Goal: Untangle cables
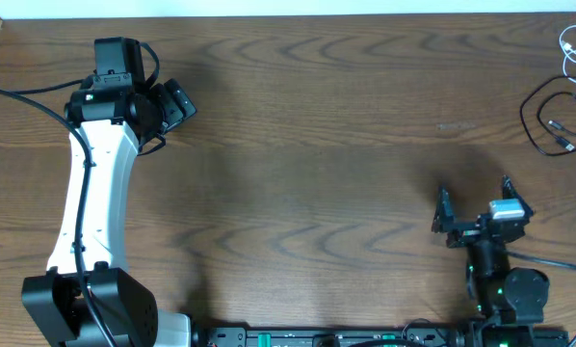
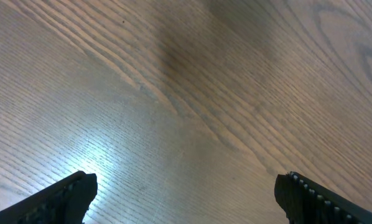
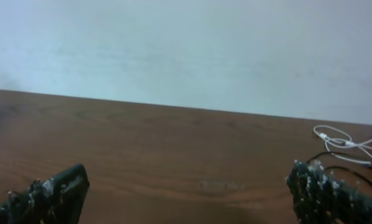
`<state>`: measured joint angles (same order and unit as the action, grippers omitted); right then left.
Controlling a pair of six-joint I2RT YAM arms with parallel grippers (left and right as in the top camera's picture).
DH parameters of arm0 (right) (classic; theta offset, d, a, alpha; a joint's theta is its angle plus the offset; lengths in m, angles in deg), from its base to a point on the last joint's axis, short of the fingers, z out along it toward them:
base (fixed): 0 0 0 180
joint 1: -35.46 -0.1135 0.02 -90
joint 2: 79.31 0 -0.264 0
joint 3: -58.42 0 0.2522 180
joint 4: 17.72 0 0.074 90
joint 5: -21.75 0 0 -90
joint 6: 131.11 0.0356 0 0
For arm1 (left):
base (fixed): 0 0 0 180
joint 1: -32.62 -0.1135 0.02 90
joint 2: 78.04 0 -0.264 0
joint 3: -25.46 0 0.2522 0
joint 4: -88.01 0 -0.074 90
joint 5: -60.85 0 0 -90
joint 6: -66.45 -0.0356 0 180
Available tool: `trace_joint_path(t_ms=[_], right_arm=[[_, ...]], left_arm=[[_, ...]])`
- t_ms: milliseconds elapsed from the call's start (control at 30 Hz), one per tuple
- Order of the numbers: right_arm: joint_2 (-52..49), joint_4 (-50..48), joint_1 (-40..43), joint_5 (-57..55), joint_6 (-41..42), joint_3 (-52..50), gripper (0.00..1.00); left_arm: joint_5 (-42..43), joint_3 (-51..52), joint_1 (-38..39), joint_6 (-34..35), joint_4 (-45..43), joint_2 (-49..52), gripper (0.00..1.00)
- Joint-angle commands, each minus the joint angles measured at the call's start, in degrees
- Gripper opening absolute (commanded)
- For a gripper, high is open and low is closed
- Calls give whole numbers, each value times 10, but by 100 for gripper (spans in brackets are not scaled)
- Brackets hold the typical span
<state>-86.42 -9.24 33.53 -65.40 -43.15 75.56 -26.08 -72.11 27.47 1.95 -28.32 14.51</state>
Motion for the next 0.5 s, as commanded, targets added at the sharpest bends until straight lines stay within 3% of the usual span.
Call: trace_joint_path(t_ms=[0,267,467], right_arm=[[43,-2,-9,-22,-12,-31,99],[68,92,-8,-6,-12,-31,99],[66,95,-8,-3,10,-31,99]], left_arm=[[-1,2,-2,1,2,-7,96],[-1,2,-2,1,2,-7,97],[-1,2,-2,1,2,-7,96]])
